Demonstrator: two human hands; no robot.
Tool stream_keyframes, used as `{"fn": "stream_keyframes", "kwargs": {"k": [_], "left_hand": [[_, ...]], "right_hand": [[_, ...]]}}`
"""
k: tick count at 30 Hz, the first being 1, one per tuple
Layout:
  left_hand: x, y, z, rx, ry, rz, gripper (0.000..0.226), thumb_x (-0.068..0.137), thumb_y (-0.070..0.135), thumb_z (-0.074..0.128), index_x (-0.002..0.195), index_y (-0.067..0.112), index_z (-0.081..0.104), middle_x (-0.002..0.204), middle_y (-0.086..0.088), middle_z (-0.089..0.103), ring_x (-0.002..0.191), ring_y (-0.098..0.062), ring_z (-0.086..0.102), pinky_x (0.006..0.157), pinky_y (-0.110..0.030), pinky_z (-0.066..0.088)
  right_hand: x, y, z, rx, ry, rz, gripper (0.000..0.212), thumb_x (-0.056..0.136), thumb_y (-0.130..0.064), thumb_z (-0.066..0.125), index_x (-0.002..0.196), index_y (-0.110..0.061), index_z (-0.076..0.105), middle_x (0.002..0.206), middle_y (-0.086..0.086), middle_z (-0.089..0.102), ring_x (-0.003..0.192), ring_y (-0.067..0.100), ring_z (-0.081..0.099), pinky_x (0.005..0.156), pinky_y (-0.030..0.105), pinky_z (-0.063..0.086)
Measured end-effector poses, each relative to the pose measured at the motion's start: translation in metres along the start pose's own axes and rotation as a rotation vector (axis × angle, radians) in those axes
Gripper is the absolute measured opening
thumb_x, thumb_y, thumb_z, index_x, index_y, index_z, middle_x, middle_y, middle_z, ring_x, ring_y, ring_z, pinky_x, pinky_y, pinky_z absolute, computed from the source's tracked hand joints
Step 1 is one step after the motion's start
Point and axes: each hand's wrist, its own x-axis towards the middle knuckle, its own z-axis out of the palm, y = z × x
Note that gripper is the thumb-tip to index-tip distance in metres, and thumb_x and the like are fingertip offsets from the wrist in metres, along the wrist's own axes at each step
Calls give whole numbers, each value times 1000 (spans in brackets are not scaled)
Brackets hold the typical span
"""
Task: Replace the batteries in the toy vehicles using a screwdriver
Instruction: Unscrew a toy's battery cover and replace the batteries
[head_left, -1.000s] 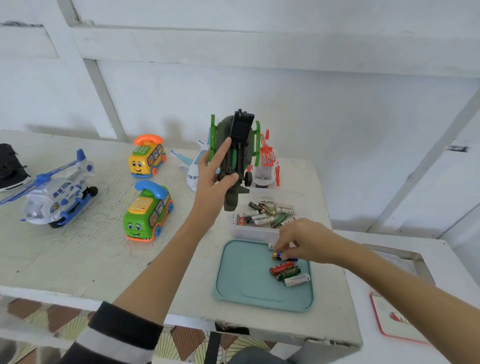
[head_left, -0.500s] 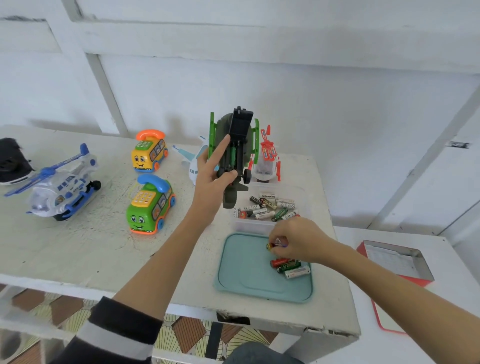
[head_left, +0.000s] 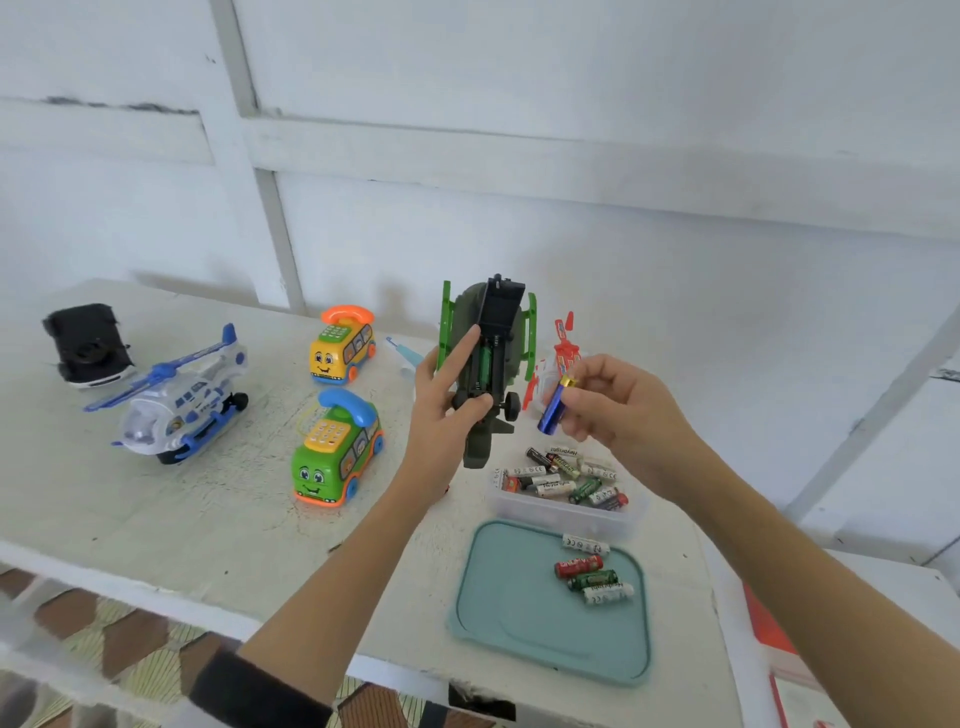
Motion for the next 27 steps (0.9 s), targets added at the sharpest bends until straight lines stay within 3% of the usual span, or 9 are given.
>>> {"fn": "stream_keyframes", "kwargs": {"k": [4, 9, 11, 15, 20, 24, 27], "left_hand": [[-3, 3, 2, 27, -18, 1, 67, 78, 16, 55, 120, 68, 51, 137, 0, 36, 103, -41, 54, 100, -51, 48], [-5, 5, 2, 59, -57, 28, 66, 79, 18, 55, 118, 71, 48, 145, -2, 31, 97, -13, 54, 102, -41, 49], [-5, 3, 2, 64, -60, 37, 66, 79, 18, 55, 118, 71, 48, 145, -2, 30, 101, -16, 56, 101, -37, 49], [-4, -2, 2, 60, -51, 63, 68, 79, 15, 55, 119, 69, 50, 145, -1, 31, 120, -24, 52, 101, -36, 50], [-3, -5, 2, 43, -56, 52, 67, 78, 14, 55, 119, 67, 51, 145, -2, 31, 122, -23, 50, 96, -29, 52], [-3, -5, 1, 52, -60, 45, 65, 78, 13, 54, 125, 58, 50, 144, -2, 32, 119, -16, 51, 94, -25, 51], [-3, -8, 1, 51, -58, 30, 64, 78, 13, 54, 126, 55, 50, 143, -2, 32, 120, -17, 51, 99, -33, 51]], "right_hand": [[20, -5, 12, -14, 94, -104, 15, 86, 3, 58, 95, -6, 65, 74, 11, 68, 58, 15, 62, 62, 23, 54], [39, -5, 22, -175, 76, -162, 13, 83, -1, 65, 95, -4, 67, 75, 9, 73, 72, 21, 71, 72, 23, 54], [46, 0, 24, -352, 95, -238, 13, 80, -2, 69, 93, -6, 68, 80, 7, 70, 71, 18, 69, 72, 24, 54], [57, 7, 23, -808, 101, -564, 11, 72, -2, 75, 80, -3, 68, 72, -3, 53, 59, 1, 52, 58, 8, 41], [58, 8, 23, -987, -56, -539, 11, 73, 0, 66, 80, -4, 58, 60, -10, 45, 57, -2, 45, 55, 15, 36], [63, 8, 21, -1005, -124, -555, 17, 75, -6, 60, 86, -7, 73, 72, 2, 63, 55, -6, 45, 60, 6, 39], [63, 3, 19, -1088, -223, -491, 16, 82, -7, 63, 94, -6, 73, 77, 5, 62, 59, -6, 44, 61, 4, 36]]}}
